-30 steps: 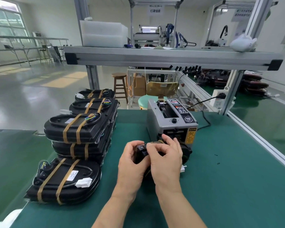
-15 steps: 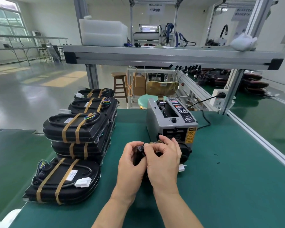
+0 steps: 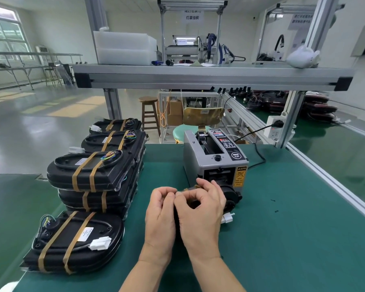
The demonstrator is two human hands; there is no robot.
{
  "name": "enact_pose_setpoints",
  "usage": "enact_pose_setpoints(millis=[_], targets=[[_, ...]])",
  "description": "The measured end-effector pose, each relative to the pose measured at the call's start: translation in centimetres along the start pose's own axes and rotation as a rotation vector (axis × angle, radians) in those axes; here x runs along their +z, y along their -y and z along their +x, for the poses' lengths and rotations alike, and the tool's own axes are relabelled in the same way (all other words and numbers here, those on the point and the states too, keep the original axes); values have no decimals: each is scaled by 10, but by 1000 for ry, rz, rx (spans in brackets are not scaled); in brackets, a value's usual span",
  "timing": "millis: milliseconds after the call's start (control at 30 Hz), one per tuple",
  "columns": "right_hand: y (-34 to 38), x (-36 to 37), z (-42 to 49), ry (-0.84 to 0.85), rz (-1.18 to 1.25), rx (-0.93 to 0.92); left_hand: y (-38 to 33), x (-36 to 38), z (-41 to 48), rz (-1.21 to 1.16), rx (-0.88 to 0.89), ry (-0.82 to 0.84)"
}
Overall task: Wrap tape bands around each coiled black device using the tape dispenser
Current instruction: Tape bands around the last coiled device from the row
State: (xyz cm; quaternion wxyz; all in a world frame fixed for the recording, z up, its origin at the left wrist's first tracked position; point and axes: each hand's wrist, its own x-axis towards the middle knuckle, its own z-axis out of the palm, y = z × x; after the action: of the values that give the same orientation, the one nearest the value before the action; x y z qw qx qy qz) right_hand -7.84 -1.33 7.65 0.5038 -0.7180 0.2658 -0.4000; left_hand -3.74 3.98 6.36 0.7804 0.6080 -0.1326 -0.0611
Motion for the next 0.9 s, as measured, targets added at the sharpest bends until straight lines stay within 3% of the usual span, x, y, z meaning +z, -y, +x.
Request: enact_pose_setpoints(millis=[233, 367, 500, 667, 800, 900], targets=[[-7, 0, 10, -153, -96, -110, 0, -4, 0, 55, 41, 23], [-17, -4, 17, -117, -326, -167, 0, -4, 4, 118, 58, 12], [-23, -8, 20, -120, -402, -205, 1, 3, 6, 194, 48, 4], [-26, -21, 29, -129, -293, -167, 2, 8, 11, 157, -11, -32], [-36, -35, 39, -133, -159, 13, 1, 4, 15, 145, -33, -6], [-40, -36, 40, -121, -101, 77, -2, 4, 17, 346, 138, 17]])
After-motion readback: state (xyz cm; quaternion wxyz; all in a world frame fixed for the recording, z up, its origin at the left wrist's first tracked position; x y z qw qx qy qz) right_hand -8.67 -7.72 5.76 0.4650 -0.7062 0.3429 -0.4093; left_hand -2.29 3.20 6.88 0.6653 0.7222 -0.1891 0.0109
